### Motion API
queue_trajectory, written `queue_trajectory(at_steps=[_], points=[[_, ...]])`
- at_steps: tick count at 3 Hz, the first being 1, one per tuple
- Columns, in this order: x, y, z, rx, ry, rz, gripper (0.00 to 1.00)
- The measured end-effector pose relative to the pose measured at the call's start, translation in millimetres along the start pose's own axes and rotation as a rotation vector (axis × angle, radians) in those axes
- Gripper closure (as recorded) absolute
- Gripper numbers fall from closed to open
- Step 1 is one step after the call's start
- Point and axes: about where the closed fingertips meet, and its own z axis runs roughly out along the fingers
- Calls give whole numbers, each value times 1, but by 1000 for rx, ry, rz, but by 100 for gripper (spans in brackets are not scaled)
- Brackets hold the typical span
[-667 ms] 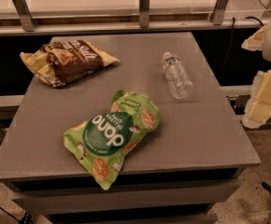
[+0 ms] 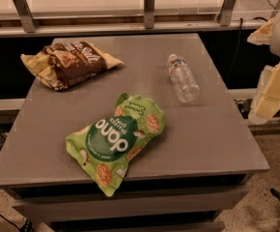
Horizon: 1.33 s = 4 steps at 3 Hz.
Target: Move brown chip bag near green rice chip bag
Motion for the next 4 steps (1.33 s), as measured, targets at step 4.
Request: queue_trajectory(at_steps=[4], points=[[-109, -71, 17, 95, -169, -311, 0]])
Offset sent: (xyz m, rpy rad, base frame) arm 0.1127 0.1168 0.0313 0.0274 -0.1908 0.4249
